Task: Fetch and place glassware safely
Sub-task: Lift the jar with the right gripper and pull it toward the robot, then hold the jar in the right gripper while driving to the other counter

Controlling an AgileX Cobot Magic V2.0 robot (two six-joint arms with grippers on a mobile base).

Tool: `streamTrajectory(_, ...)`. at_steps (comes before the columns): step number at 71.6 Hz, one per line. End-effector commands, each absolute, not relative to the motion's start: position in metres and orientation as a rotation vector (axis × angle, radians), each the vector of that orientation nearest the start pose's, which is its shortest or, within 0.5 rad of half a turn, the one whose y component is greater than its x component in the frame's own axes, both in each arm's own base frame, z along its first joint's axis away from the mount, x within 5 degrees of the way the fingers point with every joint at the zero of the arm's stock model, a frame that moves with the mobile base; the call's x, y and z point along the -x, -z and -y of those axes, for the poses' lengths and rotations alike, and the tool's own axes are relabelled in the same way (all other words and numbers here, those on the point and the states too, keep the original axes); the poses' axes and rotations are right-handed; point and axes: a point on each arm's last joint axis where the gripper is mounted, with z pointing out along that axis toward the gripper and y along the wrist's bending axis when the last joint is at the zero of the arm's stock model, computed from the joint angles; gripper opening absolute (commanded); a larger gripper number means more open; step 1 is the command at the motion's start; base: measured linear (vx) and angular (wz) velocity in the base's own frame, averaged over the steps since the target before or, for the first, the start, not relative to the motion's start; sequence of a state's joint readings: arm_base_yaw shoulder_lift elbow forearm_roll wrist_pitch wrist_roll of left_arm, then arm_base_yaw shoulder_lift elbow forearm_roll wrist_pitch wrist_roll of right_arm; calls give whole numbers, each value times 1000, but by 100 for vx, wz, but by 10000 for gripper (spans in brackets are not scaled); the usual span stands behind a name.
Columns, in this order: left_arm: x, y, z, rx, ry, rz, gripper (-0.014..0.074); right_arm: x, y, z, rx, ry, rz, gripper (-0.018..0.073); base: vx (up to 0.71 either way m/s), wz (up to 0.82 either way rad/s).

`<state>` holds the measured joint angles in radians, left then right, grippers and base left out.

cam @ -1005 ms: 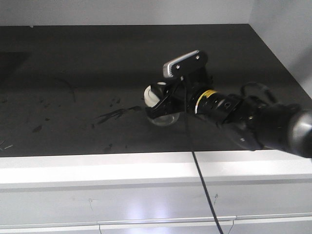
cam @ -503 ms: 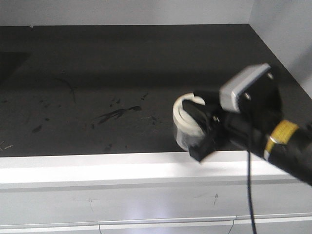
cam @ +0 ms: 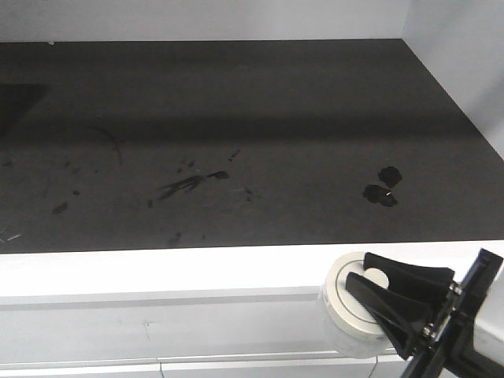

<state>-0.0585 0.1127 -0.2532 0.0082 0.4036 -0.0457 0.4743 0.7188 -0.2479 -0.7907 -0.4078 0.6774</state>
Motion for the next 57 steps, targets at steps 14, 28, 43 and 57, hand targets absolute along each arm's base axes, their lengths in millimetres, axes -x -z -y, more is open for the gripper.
streamTrajectory(14, -53, -268, 4, -17, 86, -1667, -7, -111, -275, -90, 640, -605, -1442, -1, 0, 0)
streamTrajectory(28, -53, -268, 4, -17, 86, -1667, -7, -111, -275, -90, 640, -605, -1442, -1, 0, 0)
streamTrajectory(43, -53, -268, 4, -17, 86, -1667, -7, -111, -275, -90, 640, -605, -1442, -1, 0, 0)
streamTrajectory(57, -53, -268, 4, -17, 86, -1667, -7, -111, -275, -90, 642, -604, -1442, -1, 0, 5)
